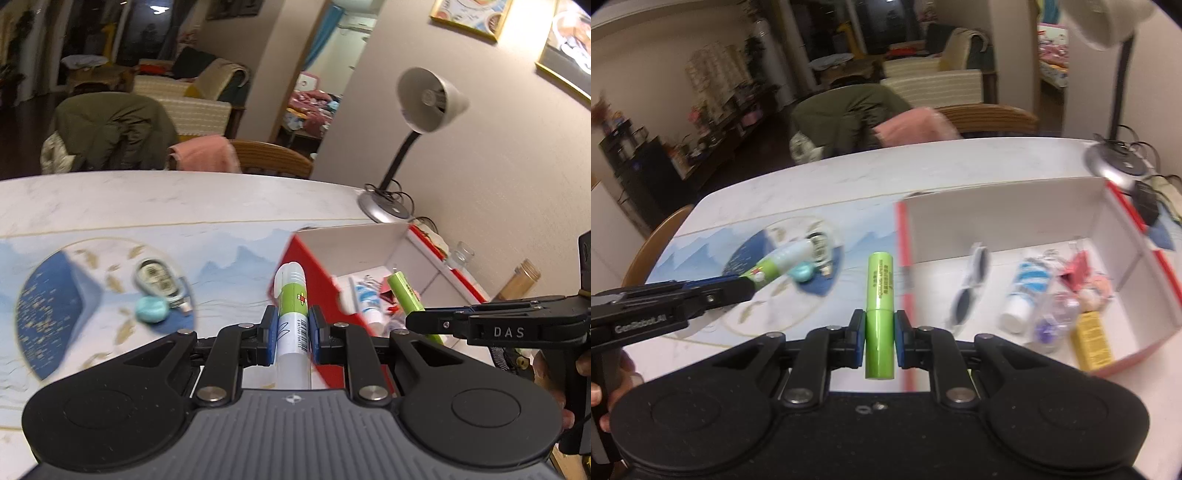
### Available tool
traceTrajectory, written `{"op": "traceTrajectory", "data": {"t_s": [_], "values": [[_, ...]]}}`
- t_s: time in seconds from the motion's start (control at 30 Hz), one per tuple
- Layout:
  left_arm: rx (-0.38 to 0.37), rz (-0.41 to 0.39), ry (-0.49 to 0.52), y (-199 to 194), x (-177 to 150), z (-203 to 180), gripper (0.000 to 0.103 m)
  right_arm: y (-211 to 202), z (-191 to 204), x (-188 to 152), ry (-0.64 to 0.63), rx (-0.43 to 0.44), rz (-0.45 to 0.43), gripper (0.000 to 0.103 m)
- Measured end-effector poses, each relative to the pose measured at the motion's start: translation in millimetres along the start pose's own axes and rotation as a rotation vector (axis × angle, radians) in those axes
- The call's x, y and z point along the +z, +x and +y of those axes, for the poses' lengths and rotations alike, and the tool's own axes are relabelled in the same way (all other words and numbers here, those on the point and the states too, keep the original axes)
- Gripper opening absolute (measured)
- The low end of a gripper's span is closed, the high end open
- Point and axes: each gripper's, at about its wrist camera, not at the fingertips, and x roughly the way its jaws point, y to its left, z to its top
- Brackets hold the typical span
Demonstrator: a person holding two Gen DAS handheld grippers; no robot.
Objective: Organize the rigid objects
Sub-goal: 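Carry the marker and highlighter over the shoebox with both tools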
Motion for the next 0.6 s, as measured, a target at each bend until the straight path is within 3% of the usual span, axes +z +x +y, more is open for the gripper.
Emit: {"op": "traceTrajectory", "data": {"t_s": [0.6], "values": [[-0.052, 0.116, 0.201, 112, 21, -116, 0.017, -15, -137, 0, 0.073, -0.156, -0.021, 0.015]]}}
